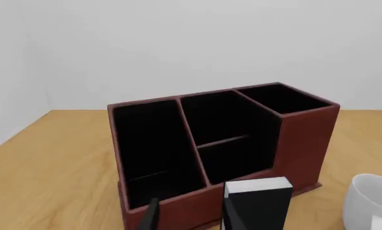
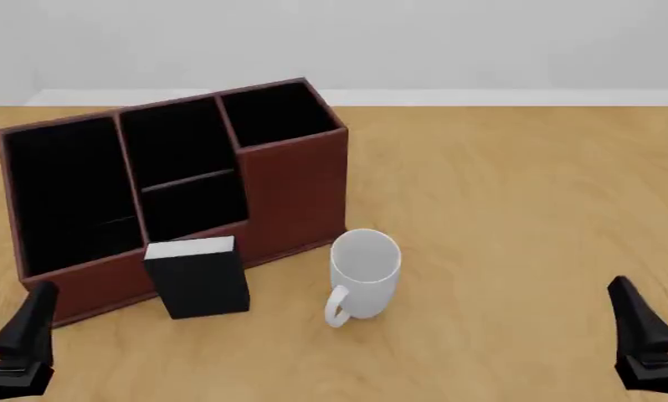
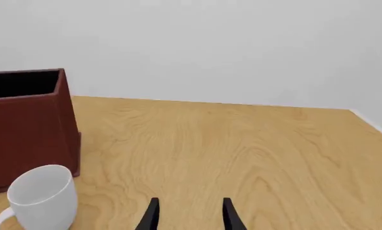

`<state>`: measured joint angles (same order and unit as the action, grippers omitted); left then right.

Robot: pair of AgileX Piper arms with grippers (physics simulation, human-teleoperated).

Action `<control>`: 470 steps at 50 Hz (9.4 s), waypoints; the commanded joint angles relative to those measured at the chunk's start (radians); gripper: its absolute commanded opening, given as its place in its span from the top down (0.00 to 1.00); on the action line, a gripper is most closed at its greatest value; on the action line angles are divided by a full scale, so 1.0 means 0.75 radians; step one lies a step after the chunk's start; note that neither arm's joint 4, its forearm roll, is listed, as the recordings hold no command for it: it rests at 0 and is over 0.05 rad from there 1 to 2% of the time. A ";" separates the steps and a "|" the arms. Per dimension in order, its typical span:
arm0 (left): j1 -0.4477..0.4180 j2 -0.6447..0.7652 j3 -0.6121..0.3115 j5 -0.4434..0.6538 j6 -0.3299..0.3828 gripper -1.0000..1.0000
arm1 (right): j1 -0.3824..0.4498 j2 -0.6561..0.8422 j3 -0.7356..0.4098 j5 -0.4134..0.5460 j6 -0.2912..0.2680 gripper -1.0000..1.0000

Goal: Pick up the book and place it in the front compartment of the caddy.

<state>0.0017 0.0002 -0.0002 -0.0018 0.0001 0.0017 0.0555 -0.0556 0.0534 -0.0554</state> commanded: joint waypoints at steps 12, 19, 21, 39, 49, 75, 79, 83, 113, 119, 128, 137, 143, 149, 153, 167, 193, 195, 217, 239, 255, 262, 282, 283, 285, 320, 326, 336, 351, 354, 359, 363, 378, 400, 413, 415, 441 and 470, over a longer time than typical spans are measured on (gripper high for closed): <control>0.002 0.000 0.000 -0.019 -0.038 0.00 | 0.000 -0.068 0.070 -0.075 0.068 0.00; -0.004 0.000 -0.085 -0.059 0.003 0.00 | 0.001 -0.068 0.069 -0.074 0.067 0.00; 0.007 0.154 -0.567 0.227 0.067 0.00 | 0.001 -0.068 0.070 -0.075 0.067 0.00; -0.431 0.322 -0.811 0.170 0.404 0.00 | 0.002 -0.069 0.064 -0.069 0.067 0.00; -0.662 0.806 -1.304 0.433 0.504 0.00 | 0.003 -0.070 0.055 -0.059 0.066 0.00; -0.985 1.096 -1.397 1.018 0.838 0.00 | 0.003 -0.070 0.056 -0.060 0.066 0.00; -1.030 1.095 -1.395 1.151 0.867 0.00 | 0.004 -0.070 0.057 -0.061 0.067 0.00; -1.097 1.055 -1.390 1.208 0.842 0.00 | 0.004 -0.070 0.057 -0.061 0.066 0.00; -1.106 1.038 -1.399 1.523 1.278 0.00 | 0.004 -0.070 0.057 -0.061 0.066 0.00; -1.079 1.065 -1.413 1.524 1.340 0.00 | 0.004 -0.070 0.057 -0.060 0.066 0.00; -1.055 1.143 -1.445 1.476 1.348 0.00 | 0.004 -0.070 0.057 -0.061 0.066 0.00; -1.033 1.176 -1.405 1.419 1.332 0.00 | 0.004 -0.070 0.057 -0.060 0.067 0.00; -1.029 1.182 -1.355 1.371 1.322 0.00 | 0.003 -0.070 0.057 -0.061 0.067 0.00; -1.053 1.197 -1.387 1.357 1.275 0.00 | 0.004 -0.070 0.057 -0.060 0.066 0.00; -1.045 1.205 -1.366 1.334 1.265 0.00 | 0.004 -0.070 0.057 -0.061 0.066 0.00; -0.985 1.255 -1.342 1.268 1.244 0.00 | 0.004 -0.070 0.057 -0.061 0.066 0.00; -0.895 1.329 -1.329 1.194 1.291 0.00 | 0.004 -0.070 0.057 -0.061 0.066 0.00; -0.886 1.341 -1.328 1.184 1.296 0.00 | 0.004 -0.070 0.057 -0.060 0.066 0.00; -0.806 1.417 -1.281 1.057 1.352 0.00 | 0.004 -0.070 0.057 -0.060 0.066 0.00; -0.787 1.476 -1.246 0.996 1.379 0.00 | 0.004 -0.070 0.057 -0.060 0.067 0.00; -0.799 1.504 -1.214 0.930 1.356 0.00 | 0.003 -0.070 0.057 -0.061 0.067 0.00; -0.802 1.518 -1.198 0.909 1.344 0.00 | 0.003 -0.070 0.057 -0.061 0.066 0.00; -0.818 1.552 -1.123 0.821 1.320 0.00 | 0.003 -0.070 0.057 -0.061 0.067 0.00; -0.817 1.558 -1.124 0.815 1.317 0.00 | 0.004 -0.070 0.057 -0.060 0.066 0.00; -0.820 1.559 -1.118 0.813 1.314 0.00 | 0.004 -0.070 0.057 -0.061 0.067 0.00; -0.775 1.661 -1.085 0.686 1.316 0.00 | 0.003 -0.070 0.057 -0.061 0.067 0.00; -0.775 1.660 -1.079 0.686 1.314 0.00 | 0.004 -0.070 0.057 -0.061 0.067 0.00; -0.751 1.670 -1.074 0.678 1.323 0.00 | 0.003 -0.070 0.057 -0.060 0.067 0.00; -0.735 1.680 -1.055 0.665 1.316 0.00 | 0.004 -0.070 0.057 -0.061 0.066 0.00; -0.728 1.687 -1.053 0.660 1.319 0.00 | 0.004 -0.070 0.057 -0.060 0.066 0.00; -0.718 1.703 -1.049 0.634 1.321 0.00 | 0.003 -0.070 0.057 -0.061 0.067 0.00; -0.716 1.721 -1.036 0.604 1.318 0.00 | 0.004 -0.070 0.057 -0.061 0.066 0.00; -0.708 1.760 -1.012 0.550 1.309 0.00 | 0.004 -0.070 0.057 -0.061 0.066 0.00; -0.665 1.838 -1.009 0.486 1.319 0.00 | 0.004 -0.070 0.057 -0.060 0.066 0.00; -0.626 1.891 -1.035 0.466 1.350 0.00 | 0.004 -0.070 0.057 -0.060 0.067 0.00; -0.628 1.891 -1.039 0.469 1.348 0.00 | 0.004 -0.070 0.057 -0.061 0.067 0.00; -0.733 1.886 -0.889 0.475 1.290 1.00 | 0.004 -0.070 0.057 -0.060 0.067 0.00; -0.848 1.576 -0.949 0.824 1.252 1.00 | 0.004 -0.070 0.057 -0.061 0.067 0.00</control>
<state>-0.6116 1.2373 -0.6992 0.5386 0.9196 0.0044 0.0028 -0.0130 0.0080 -0.0055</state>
